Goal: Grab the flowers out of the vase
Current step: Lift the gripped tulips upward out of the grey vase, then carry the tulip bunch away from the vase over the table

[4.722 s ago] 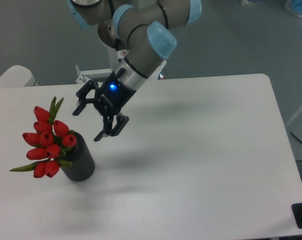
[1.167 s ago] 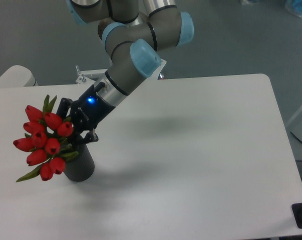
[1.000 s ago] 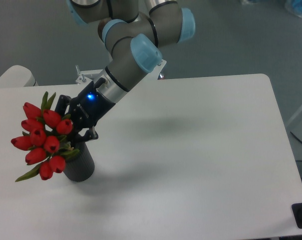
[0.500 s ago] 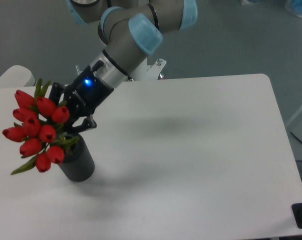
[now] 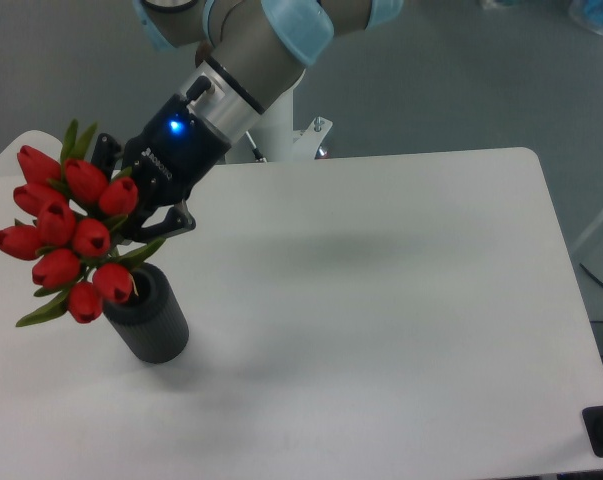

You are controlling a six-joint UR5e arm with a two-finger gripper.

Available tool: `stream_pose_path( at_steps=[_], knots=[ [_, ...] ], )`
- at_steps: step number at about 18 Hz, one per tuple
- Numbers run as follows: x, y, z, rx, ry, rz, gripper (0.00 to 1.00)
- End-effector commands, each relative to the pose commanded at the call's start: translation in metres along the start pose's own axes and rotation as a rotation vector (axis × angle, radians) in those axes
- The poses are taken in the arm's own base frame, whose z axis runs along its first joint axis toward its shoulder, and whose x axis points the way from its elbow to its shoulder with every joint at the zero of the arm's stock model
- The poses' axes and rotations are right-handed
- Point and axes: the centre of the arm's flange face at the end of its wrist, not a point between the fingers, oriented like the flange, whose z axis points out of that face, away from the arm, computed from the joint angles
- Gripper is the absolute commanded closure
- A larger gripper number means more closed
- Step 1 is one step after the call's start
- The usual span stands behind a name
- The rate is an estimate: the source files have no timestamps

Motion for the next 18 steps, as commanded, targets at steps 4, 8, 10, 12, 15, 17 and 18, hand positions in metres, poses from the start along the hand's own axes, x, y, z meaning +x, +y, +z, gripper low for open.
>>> stream_pose_path(
  at_steps=[4,8,10,12,15,17,18],
  knots=[
    [-0.009,-0.016,-0.018,0.018,-0.035,0.013,0.67],
    [-0.032,-0.016,-0.043,0.027,-0.090,0.008,0.67],
    [-0.060,-0.007,-0.057,0.027,-0.128,-0.005,0.68],
    [-0.083,0.004,-0.059,0.022,-0.141,-0.015,0.68],
    [-0.125,0.034,-0.082,0.011,-0.189,0.005,0.69],
    [-0.146,0.047,-0.093,0.007,-0.212,0.008,0.69],
    [-0.153,0.054,-0.095,0.004,-0.216,0.008,0.69]
  ],
)
